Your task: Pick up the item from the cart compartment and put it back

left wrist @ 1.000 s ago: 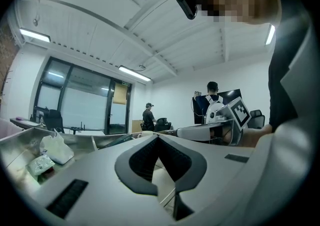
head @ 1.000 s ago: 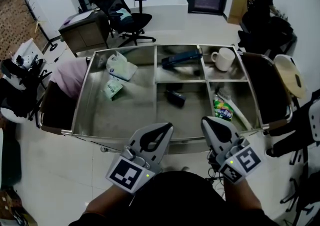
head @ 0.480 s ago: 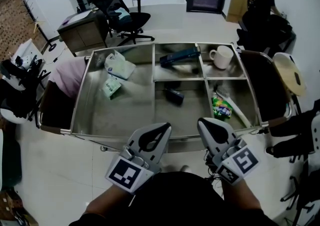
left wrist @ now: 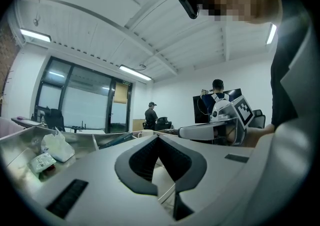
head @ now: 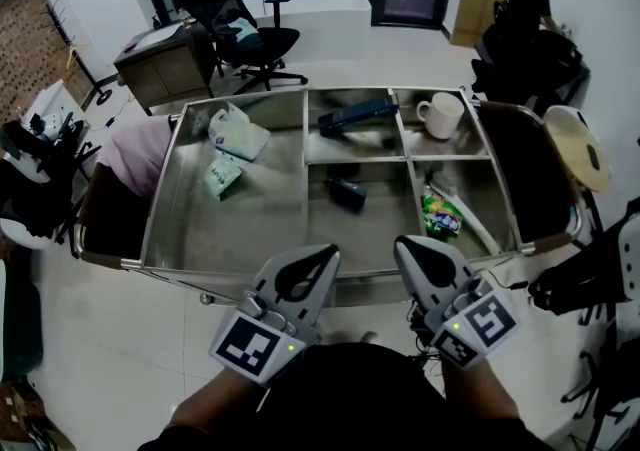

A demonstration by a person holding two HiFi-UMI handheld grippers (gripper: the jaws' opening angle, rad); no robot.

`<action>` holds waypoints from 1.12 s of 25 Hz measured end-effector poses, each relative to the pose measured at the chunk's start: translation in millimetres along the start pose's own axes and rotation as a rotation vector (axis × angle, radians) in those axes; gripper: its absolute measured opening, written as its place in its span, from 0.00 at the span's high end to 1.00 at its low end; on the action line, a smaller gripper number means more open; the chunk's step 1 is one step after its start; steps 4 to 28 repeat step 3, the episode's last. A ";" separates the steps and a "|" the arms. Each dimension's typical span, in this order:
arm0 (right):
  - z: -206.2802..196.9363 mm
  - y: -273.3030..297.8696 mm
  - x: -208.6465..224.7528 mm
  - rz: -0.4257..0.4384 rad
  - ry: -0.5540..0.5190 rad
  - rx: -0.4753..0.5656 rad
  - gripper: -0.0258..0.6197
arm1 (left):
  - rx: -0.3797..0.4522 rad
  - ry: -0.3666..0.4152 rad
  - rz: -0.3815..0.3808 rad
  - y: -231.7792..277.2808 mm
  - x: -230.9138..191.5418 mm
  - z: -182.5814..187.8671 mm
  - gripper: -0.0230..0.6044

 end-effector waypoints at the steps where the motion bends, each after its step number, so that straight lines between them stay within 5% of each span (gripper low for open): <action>1: 0.1 0.0 0.3 0.000 -0.001 0.001 0.94 | -0.001 -0.001 0.002 -0.3 -0.3 -0.3 0.96; 28: 0.3 0.1 0.7 0.000 -0.002 0.004 0.94 | -0.003 -0.003 0.005 -0.7 -0.9 -0.9 0.96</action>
Point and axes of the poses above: the fingertips, and each gripper's own axes: y forward along the fingers, x to its right, z out of its top, the point moved 5 cm from there along -y, backward along the fingers, and after that the axes turned 15 degrees about y, right-handed, at the moved point
